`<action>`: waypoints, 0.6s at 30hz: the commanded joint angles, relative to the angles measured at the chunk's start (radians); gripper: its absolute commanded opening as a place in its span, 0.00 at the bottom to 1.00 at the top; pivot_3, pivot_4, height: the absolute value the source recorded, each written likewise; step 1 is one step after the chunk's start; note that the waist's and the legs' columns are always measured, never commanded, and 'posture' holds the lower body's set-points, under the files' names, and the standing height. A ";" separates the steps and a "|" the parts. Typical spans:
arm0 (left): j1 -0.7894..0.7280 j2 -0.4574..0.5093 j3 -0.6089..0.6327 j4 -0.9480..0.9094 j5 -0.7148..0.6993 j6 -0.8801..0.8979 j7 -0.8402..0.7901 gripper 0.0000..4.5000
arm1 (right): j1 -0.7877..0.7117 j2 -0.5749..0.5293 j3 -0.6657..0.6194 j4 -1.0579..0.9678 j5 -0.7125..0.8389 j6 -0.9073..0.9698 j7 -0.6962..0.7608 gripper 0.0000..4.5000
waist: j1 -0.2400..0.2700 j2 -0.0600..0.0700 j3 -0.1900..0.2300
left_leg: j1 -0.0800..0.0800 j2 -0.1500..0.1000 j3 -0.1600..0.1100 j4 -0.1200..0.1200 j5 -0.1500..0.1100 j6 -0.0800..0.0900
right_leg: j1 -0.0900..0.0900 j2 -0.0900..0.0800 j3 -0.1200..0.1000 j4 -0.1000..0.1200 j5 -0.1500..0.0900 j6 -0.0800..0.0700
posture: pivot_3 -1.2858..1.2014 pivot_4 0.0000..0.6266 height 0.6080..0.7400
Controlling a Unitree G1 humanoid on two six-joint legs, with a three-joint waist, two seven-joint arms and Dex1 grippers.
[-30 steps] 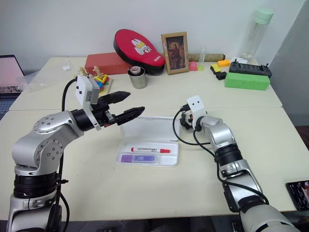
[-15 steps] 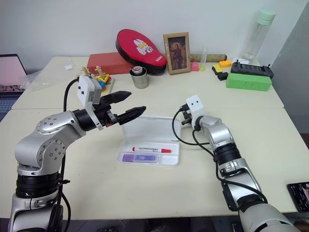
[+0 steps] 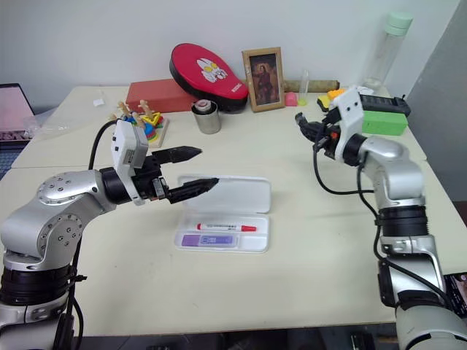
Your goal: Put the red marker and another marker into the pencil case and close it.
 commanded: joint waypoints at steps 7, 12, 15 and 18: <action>0.137 0.166 -0.071 -0.050 0.082 -0.079 -0.182 1.00 | 0.164 -0.069 0.288 -0.401 0.058 0.164 0.132 0.05 | 0.005 0.000 0.000 | 0.000 0.000 0.000 0.003 0.000 0.000 | -0.001 0.000 0.001 0.003 0.000 0.000 | 0.52 0.24 1.00; 0.135 0.143 -0.061 -0.056 0.056 -0.075 -0.172 1.00 | 0.173 -0.022 0.401 -0.363 -0.035 0.160 0.061 0.05 | 0.014 0.000 0.000 | -0.001 0.000 0.000 0.005 0.000 0.000 | -0.001 0.000 0.001 0.003 0.000 0.000 | 0.52 0.24 1.00; 0.132 0.138 -0.060 -0.060 0.053 -0.073 -0.168 1.00 | 0.175 -0.006 0.454 -0.327 -0.091 0.137 0.041 0.05 | 0.017 0.000 0.000 | -0.001 0.000 0.000 0.005 0.000 0.000 | -0.001 0.000 0.001 0.003 0.000 0.000 | 0.52 0.24 1.00; 0.135 0.141 -0.059 -0.059 0.059 -0.073 -0.163 1.00 | 0.170 0.007 0.481 -0.290 -0.128 0.120 0.037 0.05 | 0.019 0.000 0.000 | -0.001 0.000 0.000 0.005 0.000 0.000 | -0.001 0.000 0.001 0.003 0.000 0.000 | 0.52 0.24 1.00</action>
